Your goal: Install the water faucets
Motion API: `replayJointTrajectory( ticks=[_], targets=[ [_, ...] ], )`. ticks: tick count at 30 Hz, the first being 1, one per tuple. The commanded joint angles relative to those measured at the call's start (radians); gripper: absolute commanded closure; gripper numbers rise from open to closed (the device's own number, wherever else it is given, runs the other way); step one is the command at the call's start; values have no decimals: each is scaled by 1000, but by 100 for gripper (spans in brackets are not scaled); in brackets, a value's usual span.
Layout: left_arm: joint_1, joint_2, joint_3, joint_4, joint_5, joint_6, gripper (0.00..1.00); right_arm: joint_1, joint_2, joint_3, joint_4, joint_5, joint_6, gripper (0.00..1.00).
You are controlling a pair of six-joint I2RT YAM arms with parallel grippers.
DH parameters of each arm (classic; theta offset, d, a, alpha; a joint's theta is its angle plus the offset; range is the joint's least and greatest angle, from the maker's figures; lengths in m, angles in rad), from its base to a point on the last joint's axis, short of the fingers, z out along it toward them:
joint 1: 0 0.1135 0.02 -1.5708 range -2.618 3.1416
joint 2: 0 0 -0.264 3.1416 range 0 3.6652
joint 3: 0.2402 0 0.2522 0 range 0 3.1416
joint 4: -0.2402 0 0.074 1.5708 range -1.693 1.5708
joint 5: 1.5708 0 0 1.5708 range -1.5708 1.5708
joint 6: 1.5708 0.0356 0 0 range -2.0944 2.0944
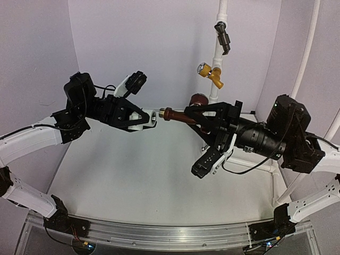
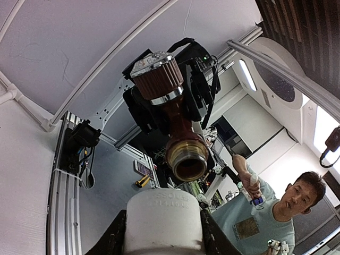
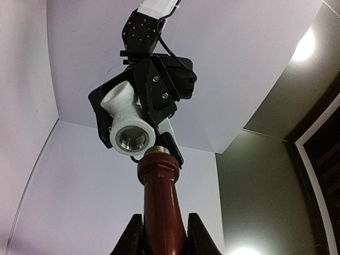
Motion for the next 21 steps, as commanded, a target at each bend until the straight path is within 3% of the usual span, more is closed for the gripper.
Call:
replayJointTrajectory(
  ticks=[1,21],
  targets=[
    [-27,-14,45,-21,-11,31,100,19,12,-7,98,48,-46,100],
    [-55,-35,43,-9,-44,43,100,41,28,-56,128,74,-65,100]
  ],
)
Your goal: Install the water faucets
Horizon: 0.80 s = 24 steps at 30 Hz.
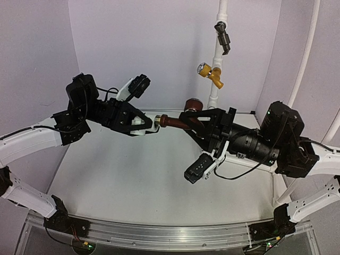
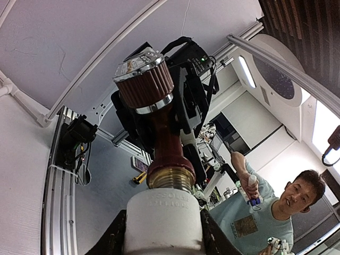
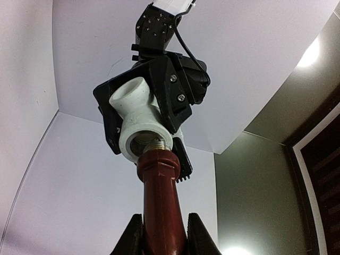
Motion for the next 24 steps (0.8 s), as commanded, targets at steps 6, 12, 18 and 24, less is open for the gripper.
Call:
replayJointTrajectory(
  ticks=[6,12,18,24],
  targets=[
    [-8,-26,38,77,-15,-3,100,17,6,-24,66,34,-8,100],
    [-8,-26,32,109,-12,-23,100,19,-2,-38,72,46,-8,100],
    [-8,-16,31,119,-15,-30,100,27,0,-39,85,56,-8,100],
    [-8,-14,37,79,-32,1,100,47,16,-30,106,95,12,100]
  ],
)
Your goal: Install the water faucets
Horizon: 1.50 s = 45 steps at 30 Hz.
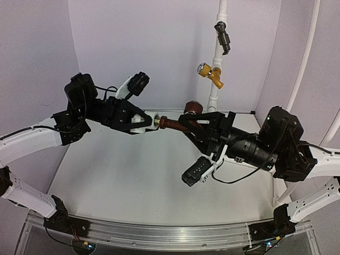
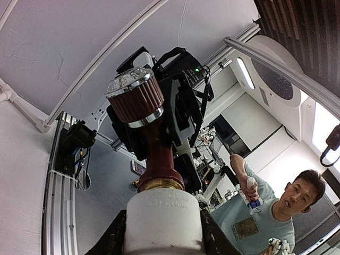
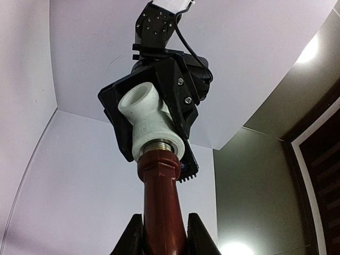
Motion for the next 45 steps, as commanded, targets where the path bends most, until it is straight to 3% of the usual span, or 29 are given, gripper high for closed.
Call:
replayJointTrajectory(
  ticks=[1,6,12,31,45],
  targets=[
    [-8,-13,39,30,-23,28,100,23,21,8,55,59,19,100],
    [-10,-8,46,-7,-22,53,100,52,56,42,64,141,70,100],
    [-16,-11,63,-94,-18,121,100,55,37,61,0,86,107,100],
    [-21,-3,111,-260,-98,291,100,95,101,244,-214,92,548,100],
    [-46,-27,166,-538,-263,633,100,95,143,399,-389,-48,961,100]
  ],
)
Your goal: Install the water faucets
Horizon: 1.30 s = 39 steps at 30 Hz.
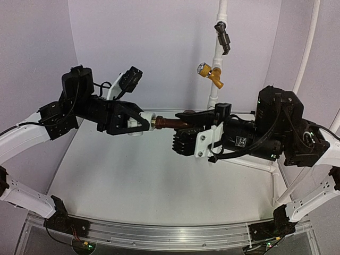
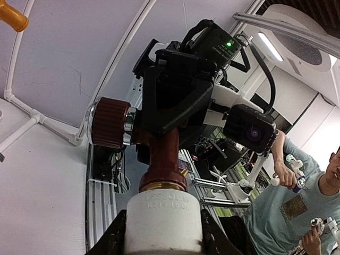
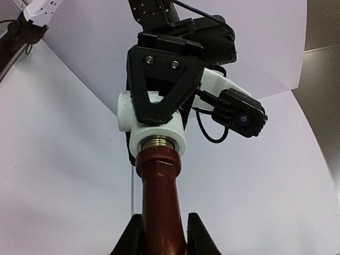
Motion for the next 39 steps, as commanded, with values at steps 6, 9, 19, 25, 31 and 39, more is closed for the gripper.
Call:
replayJointTrajectory(
  ticks=[6,9,19,25,31,39],
  targets=[
    [-37,5,68,-212,-273,347,100,26,44,148,-10,-264,361,100],
    [-47,-18,63,-239,-321,449,100,26,43,156,-43,-326,427,100],
    [-113,-56,61,-291,-556,717,100,13,52,176,-60,-440,673,100],
    [-173,-102,22,-245,-688,889,100,-17,64,196,-60,-506,821,100],
    [-288,-101,3,-226,-913,1104,100,-77,77,223,-60,-585,986,100],
    [-436,-97,-92,-70,-1207,1350,100,-145,69,196,-61,-698,1126,100]
  ],
)
